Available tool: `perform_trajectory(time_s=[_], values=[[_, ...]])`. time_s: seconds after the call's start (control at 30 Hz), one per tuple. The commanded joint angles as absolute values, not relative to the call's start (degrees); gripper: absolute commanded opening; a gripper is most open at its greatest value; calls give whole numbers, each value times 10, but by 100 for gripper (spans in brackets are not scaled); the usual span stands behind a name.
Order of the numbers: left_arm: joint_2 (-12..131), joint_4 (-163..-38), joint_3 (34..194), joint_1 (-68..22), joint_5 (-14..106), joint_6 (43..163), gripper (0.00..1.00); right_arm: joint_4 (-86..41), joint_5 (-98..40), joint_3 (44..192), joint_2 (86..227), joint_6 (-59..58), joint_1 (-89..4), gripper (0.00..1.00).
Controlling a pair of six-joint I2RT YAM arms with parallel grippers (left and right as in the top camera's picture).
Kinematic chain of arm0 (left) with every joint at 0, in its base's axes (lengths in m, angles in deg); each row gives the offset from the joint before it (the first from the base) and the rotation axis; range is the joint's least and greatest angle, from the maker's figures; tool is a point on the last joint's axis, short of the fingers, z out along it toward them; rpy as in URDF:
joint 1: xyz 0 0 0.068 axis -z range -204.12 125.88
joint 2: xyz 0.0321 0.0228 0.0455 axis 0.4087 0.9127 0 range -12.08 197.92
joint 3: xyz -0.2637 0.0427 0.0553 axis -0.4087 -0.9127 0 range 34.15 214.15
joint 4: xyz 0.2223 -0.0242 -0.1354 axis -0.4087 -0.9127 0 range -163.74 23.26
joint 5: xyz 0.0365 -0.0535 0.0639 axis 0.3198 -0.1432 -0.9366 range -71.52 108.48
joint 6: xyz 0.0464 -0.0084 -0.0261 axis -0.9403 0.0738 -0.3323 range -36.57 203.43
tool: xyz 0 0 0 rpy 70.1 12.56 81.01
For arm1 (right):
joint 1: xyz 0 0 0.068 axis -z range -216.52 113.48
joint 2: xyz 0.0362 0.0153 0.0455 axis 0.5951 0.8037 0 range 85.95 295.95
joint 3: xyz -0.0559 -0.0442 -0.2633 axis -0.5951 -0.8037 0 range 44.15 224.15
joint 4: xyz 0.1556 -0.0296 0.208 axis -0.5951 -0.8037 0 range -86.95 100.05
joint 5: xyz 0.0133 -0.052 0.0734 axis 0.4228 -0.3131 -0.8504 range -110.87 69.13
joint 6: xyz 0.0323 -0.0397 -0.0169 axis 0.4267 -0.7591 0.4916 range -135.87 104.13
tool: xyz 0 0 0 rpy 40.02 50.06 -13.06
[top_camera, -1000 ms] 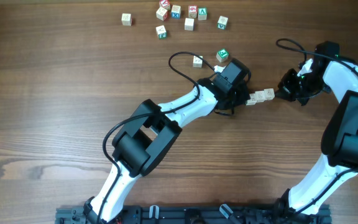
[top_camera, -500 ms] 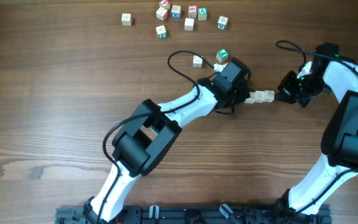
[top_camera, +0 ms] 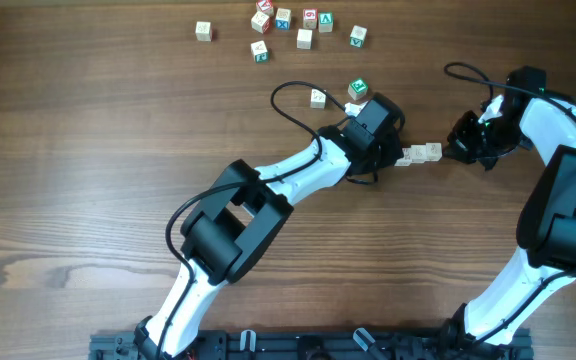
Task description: Form a horizontal line
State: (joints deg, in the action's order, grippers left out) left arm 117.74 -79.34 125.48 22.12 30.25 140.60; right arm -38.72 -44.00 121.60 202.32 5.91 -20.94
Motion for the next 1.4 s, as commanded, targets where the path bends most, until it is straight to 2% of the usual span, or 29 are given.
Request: perform_trajectory(time_s=[0.0, 0.93, 1.2, 1.37], values=[[1190, -783, 1250, 230, 300, 1409, 5, -386, -439, 1225, 2021, 53, -212, 4], [1223, -749, 1250, 232, 293, 1424, 4, -371, -425, 1225, 2021, 53, -185, 5], [1223, -758, 1250, 226, 288, 1392, 4, -375, -284, 1225, 2021, 62, -185, 5], [1217, -828, 1250, 182, 282, 1378, 4, -342, -266, 1225, 2021, 85, -185, 4]])
